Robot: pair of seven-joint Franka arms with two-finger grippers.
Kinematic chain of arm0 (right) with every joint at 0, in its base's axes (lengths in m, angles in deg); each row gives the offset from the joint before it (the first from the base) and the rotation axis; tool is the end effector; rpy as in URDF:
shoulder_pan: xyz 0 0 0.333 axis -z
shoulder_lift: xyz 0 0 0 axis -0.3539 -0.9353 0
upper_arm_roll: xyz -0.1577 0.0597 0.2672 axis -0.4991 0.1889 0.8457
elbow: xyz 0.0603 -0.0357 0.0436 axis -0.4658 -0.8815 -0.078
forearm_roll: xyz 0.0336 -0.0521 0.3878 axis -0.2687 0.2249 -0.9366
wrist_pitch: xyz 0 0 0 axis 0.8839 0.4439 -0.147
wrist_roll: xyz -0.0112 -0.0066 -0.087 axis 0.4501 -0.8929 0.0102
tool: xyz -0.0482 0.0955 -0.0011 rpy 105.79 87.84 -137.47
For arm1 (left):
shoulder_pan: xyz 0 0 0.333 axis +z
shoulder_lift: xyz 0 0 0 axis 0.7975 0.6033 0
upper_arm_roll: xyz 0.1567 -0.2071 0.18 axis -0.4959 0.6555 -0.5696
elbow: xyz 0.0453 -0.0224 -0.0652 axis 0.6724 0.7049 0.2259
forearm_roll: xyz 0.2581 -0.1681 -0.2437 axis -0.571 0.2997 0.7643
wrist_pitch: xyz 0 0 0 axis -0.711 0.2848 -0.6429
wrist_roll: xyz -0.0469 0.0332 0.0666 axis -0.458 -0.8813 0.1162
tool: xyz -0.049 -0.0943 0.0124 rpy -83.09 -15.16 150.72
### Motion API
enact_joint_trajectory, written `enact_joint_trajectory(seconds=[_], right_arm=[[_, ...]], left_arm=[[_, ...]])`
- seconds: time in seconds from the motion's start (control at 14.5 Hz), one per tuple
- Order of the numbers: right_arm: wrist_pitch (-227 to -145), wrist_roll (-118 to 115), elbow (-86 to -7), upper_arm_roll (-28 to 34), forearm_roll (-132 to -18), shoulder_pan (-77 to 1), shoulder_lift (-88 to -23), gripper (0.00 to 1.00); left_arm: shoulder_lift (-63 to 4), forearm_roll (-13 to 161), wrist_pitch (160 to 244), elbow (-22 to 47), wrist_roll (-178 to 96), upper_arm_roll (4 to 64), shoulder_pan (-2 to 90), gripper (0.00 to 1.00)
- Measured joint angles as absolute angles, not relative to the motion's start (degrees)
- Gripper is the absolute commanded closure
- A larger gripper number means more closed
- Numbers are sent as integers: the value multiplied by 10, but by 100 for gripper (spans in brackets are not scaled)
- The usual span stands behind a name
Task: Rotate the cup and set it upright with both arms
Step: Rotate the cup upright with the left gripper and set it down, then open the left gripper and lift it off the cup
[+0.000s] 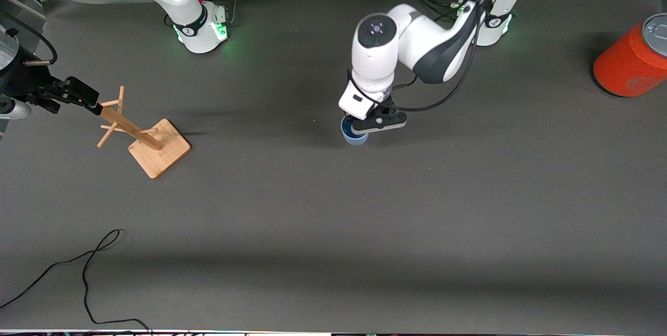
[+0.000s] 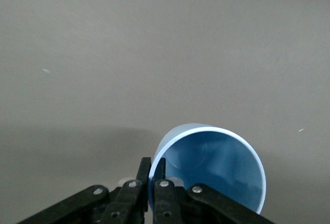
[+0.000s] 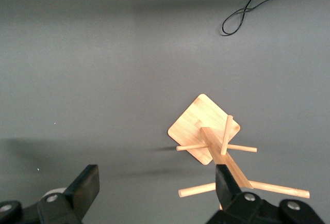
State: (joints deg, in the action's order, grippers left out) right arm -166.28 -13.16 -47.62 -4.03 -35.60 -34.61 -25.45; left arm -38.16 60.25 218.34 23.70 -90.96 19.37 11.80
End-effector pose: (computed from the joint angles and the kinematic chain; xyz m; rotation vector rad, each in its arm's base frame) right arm 0.5260 0.0032 0.6158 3.1304 -0.1403 0.0734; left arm 0.4453 -0.4333 0.3390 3.0893 0.2470 0.1416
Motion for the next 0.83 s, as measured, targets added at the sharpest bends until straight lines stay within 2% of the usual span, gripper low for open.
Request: enact_joint_trajectory(seconds=[0.21,0.55,0.62,0.69,0.83], right_arm=[[-1663,-132,-476,-40,-356,-346,-255,0],[-1663,-132,-476,-40,-356,-346,-257,0],[-1663,-132,-476,-40,-356,-346,-257,0],[-1663,-132,-476,-40,-356,-346,-257,0],[-1663,-132,-476,-40,-356,-346,-257,0]], left_arm=[[-357,603,2274,300,-895,194,118,100],[-325,603,2314,302,-891,195,118,100],[-324,603,2315,302,-890,195,118,68],[-324,603,2316,302,-887,195,118,16],[-323,603,2316,302,-875,196,118,0]])
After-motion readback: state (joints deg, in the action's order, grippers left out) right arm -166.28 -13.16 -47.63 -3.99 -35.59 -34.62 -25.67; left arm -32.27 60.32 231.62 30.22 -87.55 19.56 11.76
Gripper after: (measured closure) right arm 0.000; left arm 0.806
